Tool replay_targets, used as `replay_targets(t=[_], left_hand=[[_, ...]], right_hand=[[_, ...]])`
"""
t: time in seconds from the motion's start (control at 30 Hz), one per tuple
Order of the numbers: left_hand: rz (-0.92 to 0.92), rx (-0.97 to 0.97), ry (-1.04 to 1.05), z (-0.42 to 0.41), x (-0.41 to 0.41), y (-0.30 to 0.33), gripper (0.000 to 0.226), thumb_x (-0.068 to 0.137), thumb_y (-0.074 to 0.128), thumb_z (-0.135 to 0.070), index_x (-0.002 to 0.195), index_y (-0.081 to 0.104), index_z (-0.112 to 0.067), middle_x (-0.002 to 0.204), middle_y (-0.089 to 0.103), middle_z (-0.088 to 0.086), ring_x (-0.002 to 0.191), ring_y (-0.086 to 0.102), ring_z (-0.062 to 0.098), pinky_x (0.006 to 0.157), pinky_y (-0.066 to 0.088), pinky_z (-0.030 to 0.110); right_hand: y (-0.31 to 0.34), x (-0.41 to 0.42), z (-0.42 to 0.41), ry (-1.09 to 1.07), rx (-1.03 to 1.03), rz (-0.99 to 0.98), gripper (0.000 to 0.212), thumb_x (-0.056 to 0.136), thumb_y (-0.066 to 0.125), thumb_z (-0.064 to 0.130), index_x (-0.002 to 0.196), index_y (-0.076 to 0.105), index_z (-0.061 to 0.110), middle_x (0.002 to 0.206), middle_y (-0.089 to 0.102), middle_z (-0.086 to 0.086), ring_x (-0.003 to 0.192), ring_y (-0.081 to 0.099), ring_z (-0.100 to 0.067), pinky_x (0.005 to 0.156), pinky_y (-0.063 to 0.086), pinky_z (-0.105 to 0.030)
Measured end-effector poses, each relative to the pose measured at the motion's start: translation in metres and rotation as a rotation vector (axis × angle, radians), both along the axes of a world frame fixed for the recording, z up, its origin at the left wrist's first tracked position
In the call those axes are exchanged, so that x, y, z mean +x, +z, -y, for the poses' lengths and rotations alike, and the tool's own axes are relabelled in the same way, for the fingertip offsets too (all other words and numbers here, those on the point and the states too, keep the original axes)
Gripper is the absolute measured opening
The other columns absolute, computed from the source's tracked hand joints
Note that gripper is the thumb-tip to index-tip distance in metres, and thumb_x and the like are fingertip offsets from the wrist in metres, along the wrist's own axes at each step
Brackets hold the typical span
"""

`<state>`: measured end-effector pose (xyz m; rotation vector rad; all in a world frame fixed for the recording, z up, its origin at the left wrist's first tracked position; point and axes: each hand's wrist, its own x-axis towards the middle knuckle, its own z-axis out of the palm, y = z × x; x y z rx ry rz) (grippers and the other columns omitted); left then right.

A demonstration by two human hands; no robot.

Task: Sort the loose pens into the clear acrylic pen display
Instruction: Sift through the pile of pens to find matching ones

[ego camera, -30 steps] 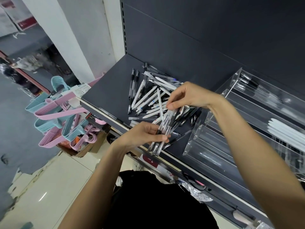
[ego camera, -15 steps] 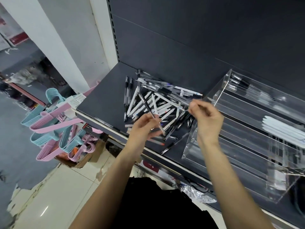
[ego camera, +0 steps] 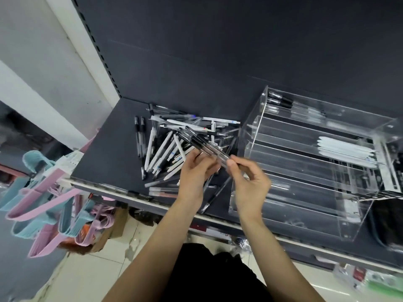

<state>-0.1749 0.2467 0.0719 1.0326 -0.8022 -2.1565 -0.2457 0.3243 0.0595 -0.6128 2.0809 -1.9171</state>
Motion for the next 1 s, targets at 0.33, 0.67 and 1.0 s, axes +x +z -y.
replay_targets(t=[0.33, 0.67, 1.0], left_hand=[[0.08, -0.108, -0.158, -0.03, -0.047, 0.01, 0.012, 0.091, 0.058, -0.012, 0.099, 0.068, -0.014, 0.088, 0.072, 0.0, 0.086, 0.069, 0.014, 0.074, 0.057, 0.024], [0.066, -0.327, -0.081, -0.089, -0.107, 0.034, 0.013, 0.09, 0.059, -0.008, 0.098, 0.069, -0.011, 0.089, 0.074, -0.005, 0.087, 0.069, 0.009, 0.073, 0.054, 0.021], [0.127, -0.337, 0.064, -0.057, -0.12, 0.031, 0.014, 0.091, 0.06, -0.01, 0.103, 0.067, -0.008, 0.106, 0.067, 0.013, 0.099, 0.066, 0.022, 0.08, 0.056, 0.026]], right_hand=[[0.012, -0.058, -0.053, 0.097, 0.099, 0.061, 0.013, 0.081, 0.071, 0.009, 0.084, 0.069, 0.023, 0.082, 0.071, 0.006, 0.078, 0.068, -0.015, 0.076, 0.057, -0.043], [0.065, -0.166, -0.113, 0.3, 0.283, -0.427, 0.007, 0.08, 0.073, 0.019, 0.086, 0.069, 0.02, 0.08, 0.069, 0.009, 0.074, 0.062, -0.005, 0.071, 0.049, -0.016], [0.091, -0.265, -0.062, 0.322, 0.477, -0.824, 0.007, 0.082, 0.071, 0.028, 0.085, 0.073, 0.022, 0.082, 0.067, 0.006, 0.072, 0.06, -0.012, 0.067, 0.052, -0.032]])
